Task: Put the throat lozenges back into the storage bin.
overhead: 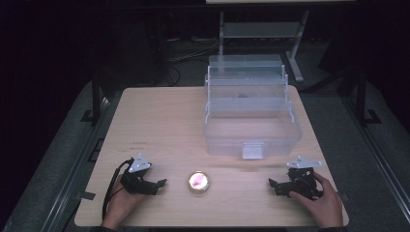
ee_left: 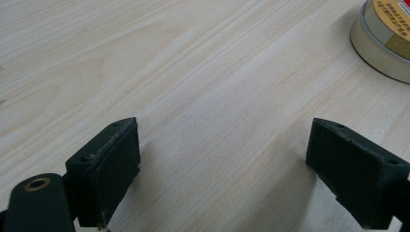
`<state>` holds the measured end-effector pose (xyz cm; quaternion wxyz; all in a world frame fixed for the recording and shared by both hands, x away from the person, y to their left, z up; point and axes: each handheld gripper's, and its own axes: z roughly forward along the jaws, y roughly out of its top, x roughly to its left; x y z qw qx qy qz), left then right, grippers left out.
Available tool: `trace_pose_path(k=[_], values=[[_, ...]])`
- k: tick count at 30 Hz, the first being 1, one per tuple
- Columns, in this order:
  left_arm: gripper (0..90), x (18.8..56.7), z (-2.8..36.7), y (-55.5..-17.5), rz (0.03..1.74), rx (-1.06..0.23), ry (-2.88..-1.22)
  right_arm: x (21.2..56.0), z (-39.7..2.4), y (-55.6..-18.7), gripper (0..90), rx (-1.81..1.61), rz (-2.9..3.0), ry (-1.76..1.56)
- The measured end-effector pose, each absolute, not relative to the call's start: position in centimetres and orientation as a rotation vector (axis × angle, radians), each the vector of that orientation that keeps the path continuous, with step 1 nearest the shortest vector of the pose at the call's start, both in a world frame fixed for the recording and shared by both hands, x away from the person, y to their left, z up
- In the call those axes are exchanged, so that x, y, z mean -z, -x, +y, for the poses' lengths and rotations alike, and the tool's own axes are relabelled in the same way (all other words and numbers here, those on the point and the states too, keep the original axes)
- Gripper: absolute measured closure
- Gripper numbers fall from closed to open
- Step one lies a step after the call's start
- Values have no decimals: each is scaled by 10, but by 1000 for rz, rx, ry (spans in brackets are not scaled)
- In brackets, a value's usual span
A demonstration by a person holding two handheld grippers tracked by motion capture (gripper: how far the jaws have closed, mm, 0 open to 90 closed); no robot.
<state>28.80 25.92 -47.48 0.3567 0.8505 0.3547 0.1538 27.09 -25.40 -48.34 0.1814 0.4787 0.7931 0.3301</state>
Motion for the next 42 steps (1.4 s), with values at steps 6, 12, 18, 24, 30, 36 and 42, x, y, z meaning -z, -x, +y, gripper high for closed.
trace_pose_path(k=[6,12,18,24,30,36,42], values=[[127,472,259,-288,914,-377,-2227,483,-254,-271,0,-932,2240,-1352],[128,464,254,-288,908,-359,-2229,483,-254,-271,0,-932,2241,-1348],[130,454,249,-289,896,-326,-2239,483,-254,-271,0,-930,2239,-1355],[131,443,246,-289,874,-299,-2238,483,-254,-271,0,-931,2240,-1354],[130,434,240,-290,842,-272,-2277,483,-254,-271,0,-931,2239,-1352],[131,428,231,-292,814,-255,-2300,483,-254,-271,0,-931,2240,-1352],[131,423,222,-295,788,-242,-2315,483,-254,-271,0,-931,2241,-1350]])
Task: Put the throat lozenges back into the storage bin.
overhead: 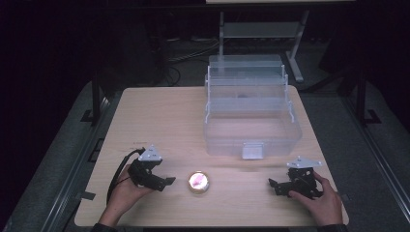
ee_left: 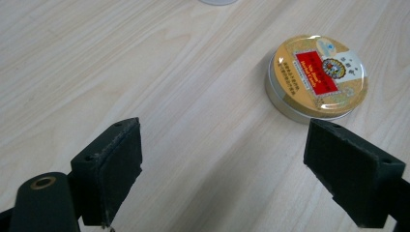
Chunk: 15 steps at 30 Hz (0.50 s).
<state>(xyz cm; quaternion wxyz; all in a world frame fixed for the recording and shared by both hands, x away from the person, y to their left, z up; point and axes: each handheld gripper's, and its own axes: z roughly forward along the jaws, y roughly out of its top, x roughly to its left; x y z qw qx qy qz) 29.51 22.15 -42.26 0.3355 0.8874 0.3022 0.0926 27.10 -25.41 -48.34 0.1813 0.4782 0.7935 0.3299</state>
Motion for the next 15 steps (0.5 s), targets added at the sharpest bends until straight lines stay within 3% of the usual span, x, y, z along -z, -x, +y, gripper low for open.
trace_pose_path(k=[15], values=[[135,411,198,-305,731,-215,-2346,483,-254,-272,0,-932,2242,-1349]])
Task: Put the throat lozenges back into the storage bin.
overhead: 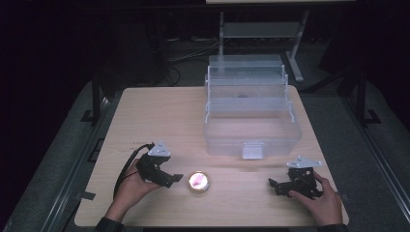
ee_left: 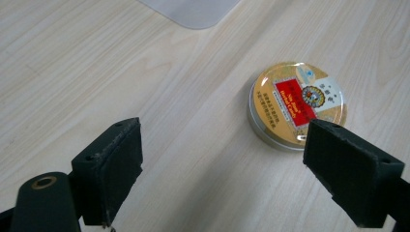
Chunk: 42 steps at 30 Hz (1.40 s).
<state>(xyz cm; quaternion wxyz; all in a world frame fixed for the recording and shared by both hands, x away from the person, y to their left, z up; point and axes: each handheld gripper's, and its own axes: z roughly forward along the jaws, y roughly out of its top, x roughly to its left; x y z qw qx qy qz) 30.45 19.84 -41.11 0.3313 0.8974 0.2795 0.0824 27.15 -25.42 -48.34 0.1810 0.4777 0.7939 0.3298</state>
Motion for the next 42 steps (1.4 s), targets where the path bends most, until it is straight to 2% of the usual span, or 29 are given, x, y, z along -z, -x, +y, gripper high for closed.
trace_pose_path(k=[42], values=[[139,411,140,-314,582,-106,-2485,483,-254,-272,0,-933,2244,-1344]])
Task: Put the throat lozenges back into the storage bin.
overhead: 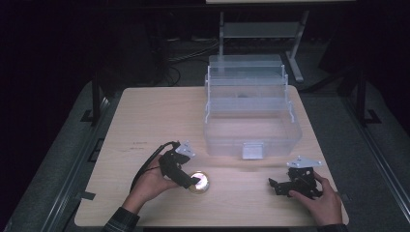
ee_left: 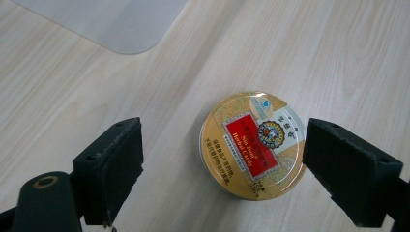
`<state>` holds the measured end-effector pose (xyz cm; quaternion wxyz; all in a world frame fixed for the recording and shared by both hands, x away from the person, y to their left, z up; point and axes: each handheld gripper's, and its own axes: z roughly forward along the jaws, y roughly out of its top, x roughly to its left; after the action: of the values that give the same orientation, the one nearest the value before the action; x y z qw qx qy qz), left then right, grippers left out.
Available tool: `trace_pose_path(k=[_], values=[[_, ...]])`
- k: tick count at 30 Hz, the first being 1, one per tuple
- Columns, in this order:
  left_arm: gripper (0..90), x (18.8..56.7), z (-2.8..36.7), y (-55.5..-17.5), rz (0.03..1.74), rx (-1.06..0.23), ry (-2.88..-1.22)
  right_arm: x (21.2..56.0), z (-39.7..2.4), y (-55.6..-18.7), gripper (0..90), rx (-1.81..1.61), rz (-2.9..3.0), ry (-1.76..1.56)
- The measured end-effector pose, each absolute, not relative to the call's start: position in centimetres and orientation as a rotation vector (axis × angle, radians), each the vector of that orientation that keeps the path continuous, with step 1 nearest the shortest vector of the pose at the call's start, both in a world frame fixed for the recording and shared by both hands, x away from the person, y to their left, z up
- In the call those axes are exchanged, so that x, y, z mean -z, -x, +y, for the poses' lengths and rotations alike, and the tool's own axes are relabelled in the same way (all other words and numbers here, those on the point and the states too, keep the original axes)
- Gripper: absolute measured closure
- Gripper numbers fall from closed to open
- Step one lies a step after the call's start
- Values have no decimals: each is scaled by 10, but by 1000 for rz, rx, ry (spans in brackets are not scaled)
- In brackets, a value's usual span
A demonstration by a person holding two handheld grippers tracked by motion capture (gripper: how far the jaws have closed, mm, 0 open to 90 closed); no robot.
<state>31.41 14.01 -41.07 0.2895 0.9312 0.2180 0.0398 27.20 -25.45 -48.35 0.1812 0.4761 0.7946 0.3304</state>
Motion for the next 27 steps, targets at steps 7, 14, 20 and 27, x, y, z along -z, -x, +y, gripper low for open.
trace_pose_path(k=[7,14,20,27], values=[[139,413,129,-315,548,-104,-2542,483,-254,-272,0,-933,2243,-1346],[138,416,122,-315,529,-93,-2580,483,-254,-272,0,-933,2243,-1346],[138,420,117,-315,531,-84,-2598,483,-254,-272,0,-933,2244,-1345],[137,427,109,-313,520,-78,-2638,483,-254,-272,0,-933,2244,-1345]])
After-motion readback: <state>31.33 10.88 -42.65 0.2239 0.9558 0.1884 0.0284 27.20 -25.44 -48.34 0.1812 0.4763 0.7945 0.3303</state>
